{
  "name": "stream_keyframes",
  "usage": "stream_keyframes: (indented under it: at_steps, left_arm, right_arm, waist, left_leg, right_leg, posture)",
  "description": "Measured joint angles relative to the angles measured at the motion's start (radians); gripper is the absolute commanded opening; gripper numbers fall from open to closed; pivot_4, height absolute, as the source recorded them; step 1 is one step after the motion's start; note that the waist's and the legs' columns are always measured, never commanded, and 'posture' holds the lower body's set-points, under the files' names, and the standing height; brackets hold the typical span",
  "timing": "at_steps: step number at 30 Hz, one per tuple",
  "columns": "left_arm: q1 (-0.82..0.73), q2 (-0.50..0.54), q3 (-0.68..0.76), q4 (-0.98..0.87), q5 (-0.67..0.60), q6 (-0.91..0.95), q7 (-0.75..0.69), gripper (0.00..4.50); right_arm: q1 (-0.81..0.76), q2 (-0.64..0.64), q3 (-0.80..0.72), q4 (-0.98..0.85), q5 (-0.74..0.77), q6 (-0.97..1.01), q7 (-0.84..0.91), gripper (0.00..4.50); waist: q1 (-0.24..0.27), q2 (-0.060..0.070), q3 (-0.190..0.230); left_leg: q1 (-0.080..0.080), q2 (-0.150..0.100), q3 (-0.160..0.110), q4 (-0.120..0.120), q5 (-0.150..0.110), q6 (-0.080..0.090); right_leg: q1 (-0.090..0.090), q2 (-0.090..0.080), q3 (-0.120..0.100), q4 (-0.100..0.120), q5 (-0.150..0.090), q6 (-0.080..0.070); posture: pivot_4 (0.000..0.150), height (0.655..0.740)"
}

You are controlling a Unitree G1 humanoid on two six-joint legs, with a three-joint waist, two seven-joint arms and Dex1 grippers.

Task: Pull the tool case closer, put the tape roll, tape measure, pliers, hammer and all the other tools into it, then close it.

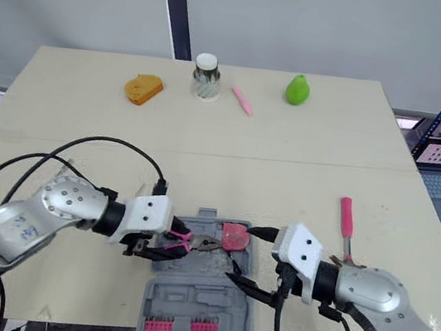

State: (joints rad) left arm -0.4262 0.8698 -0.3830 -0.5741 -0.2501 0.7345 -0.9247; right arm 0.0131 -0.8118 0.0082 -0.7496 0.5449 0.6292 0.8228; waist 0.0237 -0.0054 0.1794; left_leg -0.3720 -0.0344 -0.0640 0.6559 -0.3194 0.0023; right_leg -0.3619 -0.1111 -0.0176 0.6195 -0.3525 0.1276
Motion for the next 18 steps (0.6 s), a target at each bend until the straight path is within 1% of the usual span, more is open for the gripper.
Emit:
stream_keyframes:
  at_steps: [9, 13, 18]
  left_arm:
    - [-0.045, -0.035, -0.033, 0.044, 0.039, -0.054, -0.046, 2.29]
    - [-0.095, -0.069, -0.059, 0.079, 0.054, -0.057, -0.068, 2.29]
    - [-0.147, -0.09, -0.081, 0.119, 0.066, -0.06, -0.1, 2.29]
  right_arm:
    - [-0.101, 0.005, 0.084, -0.007, 0.021, 0.137, -0.05, 4.5]
    - [-0.156, 0.008, 0.145, -0.006, 0.003, 0.146, -0.053, 4.5]
    - [-0.179, 0.008, 0.2, 0.014, -0.041, 0.132, -0.052, 4.5]
  waist:
    - [0.0, 0.0, 0.0]
    - [0.001, 0.0, 0.0]
    - [0.0, -0.001, 0.0]
  left_leg:
    - [-0.002, 0.0, 0.0, 0.003, 0.0, 0.0]
    - [-0.003, -0.001, -0.001, 0.004, 0.0, 0.0]
    - [-0.006, -0.002, -0.001, 0.005, 0.0, 0.001]
  right_leg:
    - [-0.001, 0.0, 0.0, 0.001, 0.0, 0.0]
    - [-0.002, 0.0, -0.001, 0.001, 0.0, 0.0]
    - [-0.005, 0.0, -0.001, 0.005, 0.0, 0.0]
  posture:
    - [0.15, 0.7356]
    - [0.15, 0.7356]
    - [0.15, 0.7356]
